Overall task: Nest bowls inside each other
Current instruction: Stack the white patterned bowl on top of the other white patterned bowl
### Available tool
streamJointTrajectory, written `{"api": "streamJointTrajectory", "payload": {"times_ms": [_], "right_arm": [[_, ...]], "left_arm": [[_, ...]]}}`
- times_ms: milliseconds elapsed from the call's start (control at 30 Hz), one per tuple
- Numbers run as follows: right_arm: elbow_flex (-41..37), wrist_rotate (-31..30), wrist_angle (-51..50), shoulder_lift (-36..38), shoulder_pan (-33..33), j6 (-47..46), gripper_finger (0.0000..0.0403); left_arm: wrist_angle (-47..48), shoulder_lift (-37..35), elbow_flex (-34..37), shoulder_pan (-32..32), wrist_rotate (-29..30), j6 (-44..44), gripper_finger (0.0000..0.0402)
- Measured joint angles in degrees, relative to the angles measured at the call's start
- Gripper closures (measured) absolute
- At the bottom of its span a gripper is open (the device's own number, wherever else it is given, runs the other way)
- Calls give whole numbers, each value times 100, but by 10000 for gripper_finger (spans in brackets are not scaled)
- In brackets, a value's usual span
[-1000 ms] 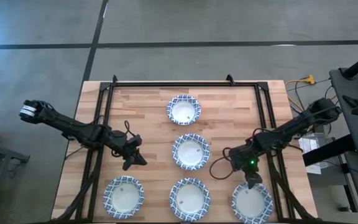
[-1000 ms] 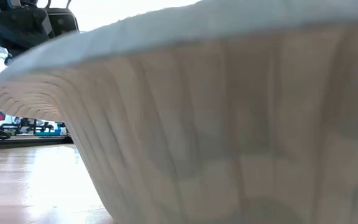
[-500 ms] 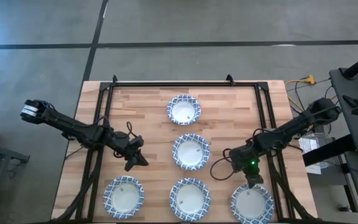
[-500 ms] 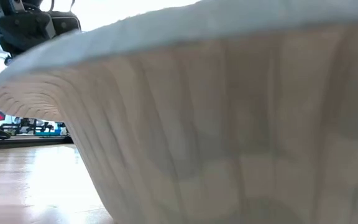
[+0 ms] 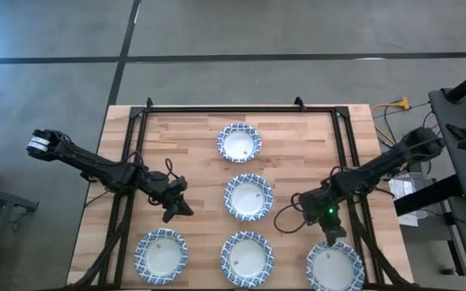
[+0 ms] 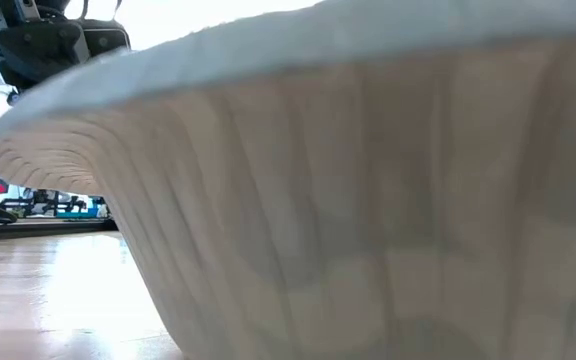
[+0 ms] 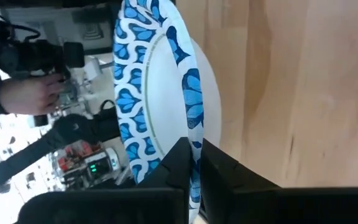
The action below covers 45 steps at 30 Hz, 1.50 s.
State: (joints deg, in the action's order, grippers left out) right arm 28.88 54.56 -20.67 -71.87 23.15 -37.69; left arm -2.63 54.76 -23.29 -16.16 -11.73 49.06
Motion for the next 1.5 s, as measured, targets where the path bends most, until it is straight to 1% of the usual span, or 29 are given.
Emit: {"api": "streamJointTrajectory", "payload": {"times_ms": [133, 200, 267, 333, 400, 533, 633, 733, 833, 933, 1233, 1367, 1500], "right_arm": [[166, -25, -1, 223, -229, -179, 385], [317, -151, 15, 341, -429, -233, 385], [507, -469, 40, 430, -683, -241, 385], [675, -920, 144, 480, -978, -298, 385], [740, -1342, 457, 484, -1348, -555, 385], [741, -1822, 1470, 339, -2186, -1207, 385], [761, -2237, 1905, 193, -2796, -1728, 385], [870, -2378, 1880, 24, -3299, -1957, 385], [1038, -2398, 1514, -209, -3620, -1970, 385], [1234, -2481, 1224, -515, -3714, -1890, 385], [1610, -2459, 1190, -1326, -3550, -1651, 385], [1613, -2456, 1169, -1402, -3553, -1522, 385], [1620, -2437, 777, -1364, -3542, -1224, 385]], "left_arm": [[0, 0, -2, 0, 0, 0, 402], [-1, 0, -2, 0, 0, -30, 402], [-1, -2, -2, 0, 0, -35, 402], [2, -2, -2, 0, 0, -37, 402], [0, 6, -2, 0, 0, -37, 402], [-3, 15, -2, 1, 1, -37, 402], [-21, 31, -2, 0, 2, -30, 402], [-54, 31, -4, 0, 2, -28, 402], [-188, 29, -4, 0, 2, -24, 402], [-190, 31, -4, 0, 5, -17, 402], [-204, 31, -4, 1, 19, -1, 402], [-218, 31, -4, 0, 18, 4, 402], [-292, 31, -4, 0, 20, 4, 402]]}}
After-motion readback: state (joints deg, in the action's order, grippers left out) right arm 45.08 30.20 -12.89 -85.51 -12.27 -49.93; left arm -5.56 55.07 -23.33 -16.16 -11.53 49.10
